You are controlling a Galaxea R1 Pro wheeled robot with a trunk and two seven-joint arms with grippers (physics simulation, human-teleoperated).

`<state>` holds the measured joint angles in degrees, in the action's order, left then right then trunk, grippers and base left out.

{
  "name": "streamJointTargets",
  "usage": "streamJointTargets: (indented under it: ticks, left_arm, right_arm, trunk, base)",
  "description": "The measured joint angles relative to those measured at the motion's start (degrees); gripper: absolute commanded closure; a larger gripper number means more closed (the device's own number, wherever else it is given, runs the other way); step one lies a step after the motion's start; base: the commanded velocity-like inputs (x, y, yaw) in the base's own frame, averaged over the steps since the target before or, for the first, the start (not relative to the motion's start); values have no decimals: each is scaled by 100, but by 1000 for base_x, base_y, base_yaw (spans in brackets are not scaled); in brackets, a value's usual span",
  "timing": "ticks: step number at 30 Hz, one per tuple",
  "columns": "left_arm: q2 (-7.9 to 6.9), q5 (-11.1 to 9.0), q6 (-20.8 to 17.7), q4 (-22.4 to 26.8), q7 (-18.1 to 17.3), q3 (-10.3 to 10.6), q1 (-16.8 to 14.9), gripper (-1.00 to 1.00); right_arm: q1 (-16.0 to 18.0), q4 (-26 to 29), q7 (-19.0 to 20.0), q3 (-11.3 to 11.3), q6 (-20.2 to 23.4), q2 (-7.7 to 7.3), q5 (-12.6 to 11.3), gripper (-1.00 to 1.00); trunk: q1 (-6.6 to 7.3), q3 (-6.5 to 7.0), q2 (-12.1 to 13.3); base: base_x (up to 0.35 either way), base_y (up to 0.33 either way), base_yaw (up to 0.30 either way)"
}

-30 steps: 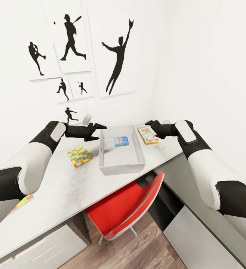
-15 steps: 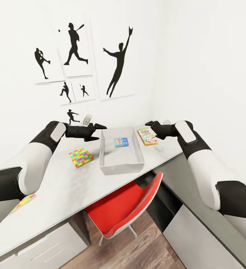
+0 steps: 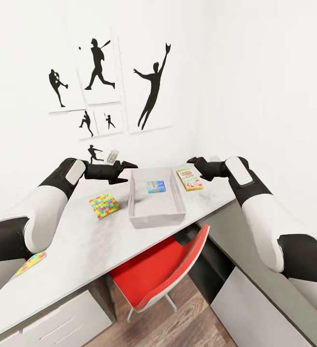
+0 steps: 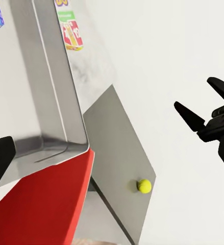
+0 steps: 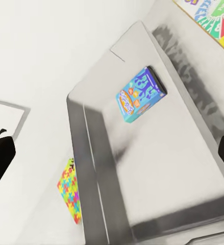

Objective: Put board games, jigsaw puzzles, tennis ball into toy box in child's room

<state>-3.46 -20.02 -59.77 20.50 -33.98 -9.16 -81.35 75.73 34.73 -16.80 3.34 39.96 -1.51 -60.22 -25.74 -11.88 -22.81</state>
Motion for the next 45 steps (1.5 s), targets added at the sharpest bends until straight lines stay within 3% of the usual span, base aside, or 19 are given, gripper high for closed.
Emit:
streamJointTargets:
  ticks: [19,45]
  left_arm:
    - [8,3,0,0,5,0,21,-100]
    - [-5,34,14,2,22,9,292,-100]
  right_arm:
    - [-45,0,-1,-6,-6,-9,9,-100]
    - [-686,7,18,-21,-50,-122,24,-100]
  trunk:
    - [0,182,1]
    - [0,431,1]
  base:
    - [0,0,0]
    - [0,0,32]
